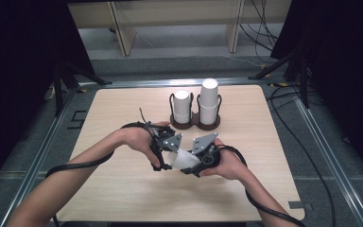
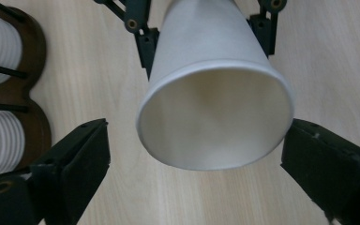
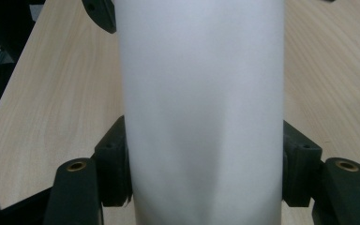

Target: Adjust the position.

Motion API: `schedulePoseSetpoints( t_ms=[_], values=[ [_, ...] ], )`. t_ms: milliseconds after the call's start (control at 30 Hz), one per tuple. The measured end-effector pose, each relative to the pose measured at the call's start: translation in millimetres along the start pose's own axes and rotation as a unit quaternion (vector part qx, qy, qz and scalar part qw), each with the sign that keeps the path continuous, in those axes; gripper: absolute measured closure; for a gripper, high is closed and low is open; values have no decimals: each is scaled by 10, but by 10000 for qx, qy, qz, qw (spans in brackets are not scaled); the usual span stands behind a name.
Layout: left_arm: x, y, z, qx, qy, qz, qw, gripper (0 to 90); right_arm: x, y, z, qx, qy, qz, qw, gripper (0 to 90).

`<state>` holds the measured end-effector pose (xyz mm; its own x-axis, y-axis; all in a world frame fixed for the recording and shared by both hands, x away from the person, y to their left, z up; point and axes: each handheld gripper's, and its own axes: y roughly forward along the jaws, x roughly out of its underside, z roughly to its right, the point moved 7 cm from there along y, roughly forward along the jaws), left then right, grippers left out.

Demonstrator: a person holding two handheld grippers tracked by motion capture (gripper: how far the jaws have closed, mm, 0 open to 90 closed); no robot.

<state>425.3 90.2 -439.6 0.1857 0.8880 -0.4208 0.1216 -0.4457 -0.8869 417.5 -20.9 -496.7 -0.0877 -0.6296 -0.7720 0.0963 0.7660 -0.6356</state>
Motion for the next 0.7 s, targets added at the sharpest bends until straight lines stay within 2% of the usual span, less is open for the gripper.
schedulePoseSetpoints(
  t_ms=[67, 133, 167, 200, 267, 300, 333, 367, 400, 433, 467, 500, 533, 567, 633, 667, 700],
  values=[
    [44, -23, -25, -198, -159, 242, 9994, 54, 16, -22, 6, 69, 42, 83, 9999, 356],
    [82, -26, -31, -304, -311, 446, 9981, 50, 23, -43, 18, 160, 73, 194, 9997, 355],
    [82, -26, -31, -304, -311, 446, 9981, 46, 23, -43, 18, 160, 73, 194, 9997, 355],
    [111, -31, -32, -360, -428, 556, 9969, 46, 28, -57, 33, 252, 32, 233, 9994, 355],
    [166, -44, -26, -456, -688, 862, 9929, 44, 47, -79, 33, 330, 165, 375, 9986, 354],
    [185, -44, -27, -527, -766, 983, 9908, 44, 48, -88, 50, 400, 113, 455, 9981, 354],
    [185, -44, -27, -527, -766, 983, 9908, 44, 48, -88, 50, 400, 113, 455, 9981, 354],
    [222, -43, -25, -612, -930, 1212, 9864, 44, 61, -101, 60, 508, 203, 611, 9966, 353],
    [222, -43, -25, -612, -930, 1212, 9864, 44, 61, -101, 60, 508, 203, 611, 9966, 353],
    [245, -43, -18, -650, -1025, 1287, 9842, 44, 68, -106, 55, 537, 269, 647, 9961, 353],
    [284, -34, -12, -725, -1210, 1502, 9785, 41, 80, -120, 72, 654, 306, 789, 9943, 353],
    [302, -29, -13, -803, -1319, 1616, 9747, 41, 84, -128, 78, 696, 324, 877, 9932, 353],
    [302, -29, -13, -803, -1319, 1616, 9747, 40, 84, -128, 78, 696, 324, 877, 9932, 353],
    [318, -24, -9, -873, -1433, 1746, 9702, 40, 89, -138, 87, 773, 341, 961, 9918, 352],
    [341, -17, 5, -961, -1669, 2037, 9599, 39, 103, -156, 92, 868, 417, 1110, 9891, 352],
    [377, -5, 36, -1030, -1861, 2224, 9515, 38, 116, -179, 113, 1039, 493, 1310, 9847, 352],
    [377, -5, 36, -1030, -1861, 2224, 9515, 37, 116, -179, 113, 1039, 493, 1310, 9847, 352]
  ],
)
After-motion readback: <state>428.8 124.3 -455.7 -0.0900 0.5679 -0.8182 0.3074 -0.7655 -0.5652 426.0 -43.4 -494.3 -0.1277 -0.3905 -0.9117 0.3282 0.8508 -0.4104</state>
